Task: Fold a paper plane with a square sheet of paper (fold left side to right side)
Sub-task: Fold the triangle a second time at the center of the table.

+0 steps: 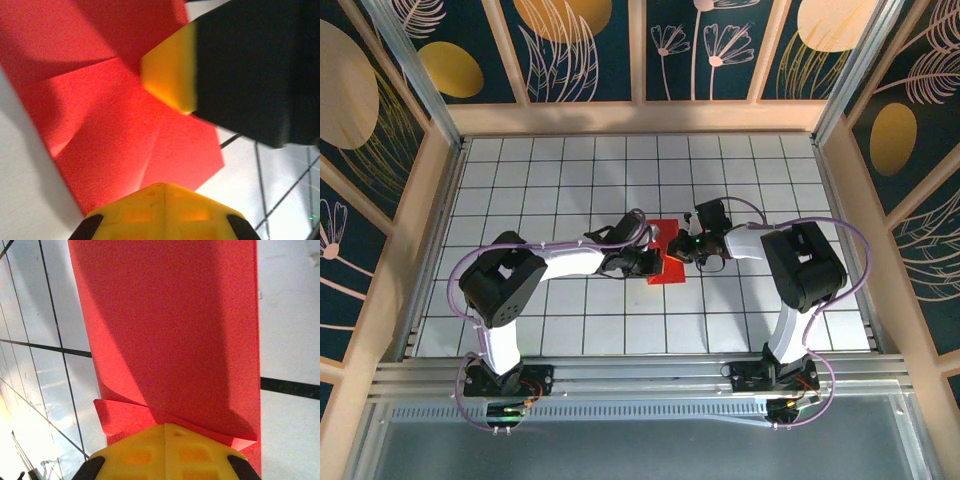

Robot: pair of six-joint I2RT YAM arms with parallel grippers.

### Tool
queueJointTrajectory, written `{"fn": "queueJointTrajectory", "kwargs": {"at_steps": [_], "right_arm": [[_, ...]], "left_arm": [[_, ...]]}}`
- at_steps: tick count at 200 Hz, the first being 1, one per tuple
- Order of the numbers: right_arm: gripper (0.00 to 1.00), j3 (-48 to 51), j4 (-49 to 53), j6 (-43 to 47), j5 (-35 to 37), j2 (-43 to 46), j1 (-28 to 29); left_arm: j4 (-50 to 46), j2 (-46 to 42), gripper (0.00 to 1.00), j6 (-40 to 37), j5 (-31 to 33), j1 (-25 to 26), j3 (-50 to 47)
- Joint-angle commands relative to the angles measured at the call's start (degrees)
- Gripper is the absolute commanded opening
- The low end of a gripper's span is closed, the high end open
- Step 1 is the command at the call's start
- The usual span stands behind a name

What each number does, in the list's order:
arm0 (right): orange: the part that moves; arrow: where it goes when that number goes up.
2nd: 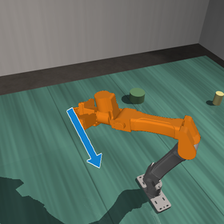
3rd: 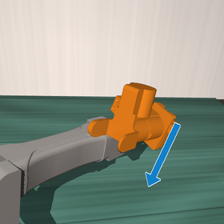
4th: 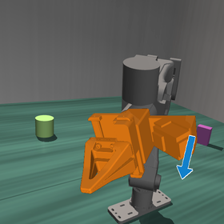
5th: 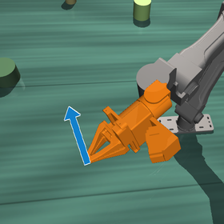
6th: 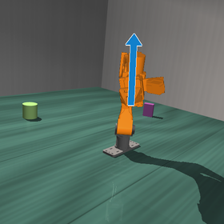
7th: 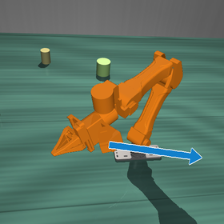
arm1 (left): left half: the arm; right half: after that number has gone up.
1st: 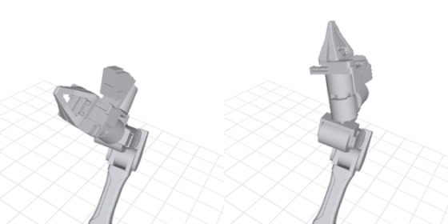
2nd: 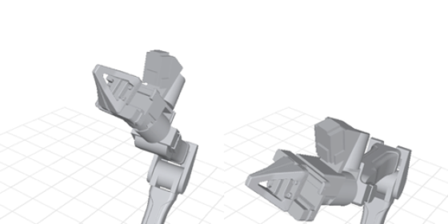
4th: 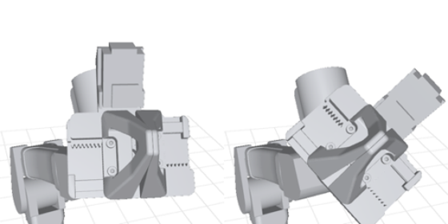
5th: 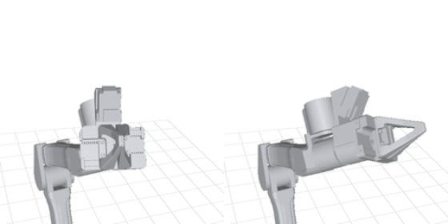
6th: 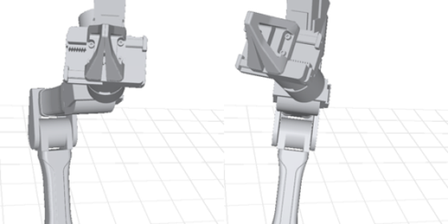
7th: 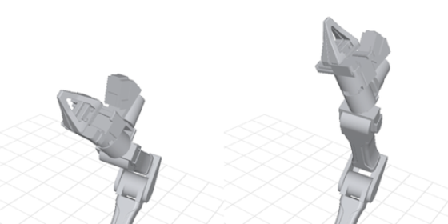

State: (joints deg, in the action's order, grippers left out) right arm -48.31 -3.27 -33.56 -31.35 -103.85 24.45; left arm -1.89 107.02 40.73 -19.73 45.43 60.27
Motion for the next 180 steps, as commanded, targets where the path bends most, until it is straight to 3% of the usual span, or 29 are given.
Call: {"fn": "queueJointTrajectory", "kwargs": {"at_steps": [1,59,180], "right_arm": [[0.00,2.0,3.4,1.2,2.8,-1.7,-0.7],[0.00,2.4,3.5,1.1,2.8,-1.4,-0.7],[0.00,2.0,4.9,1.9,4.1,-2.3,-0.8]], "left_arm": [[0.2,0.2,0.00,0.0,-2.9,0.0,2.8],[-1.0,5.5,0.00,-1.5,-1.5,0.0,6.1],[-0.7,6.2,0.00,-1.9,0.5,0.0,0.6]]}}
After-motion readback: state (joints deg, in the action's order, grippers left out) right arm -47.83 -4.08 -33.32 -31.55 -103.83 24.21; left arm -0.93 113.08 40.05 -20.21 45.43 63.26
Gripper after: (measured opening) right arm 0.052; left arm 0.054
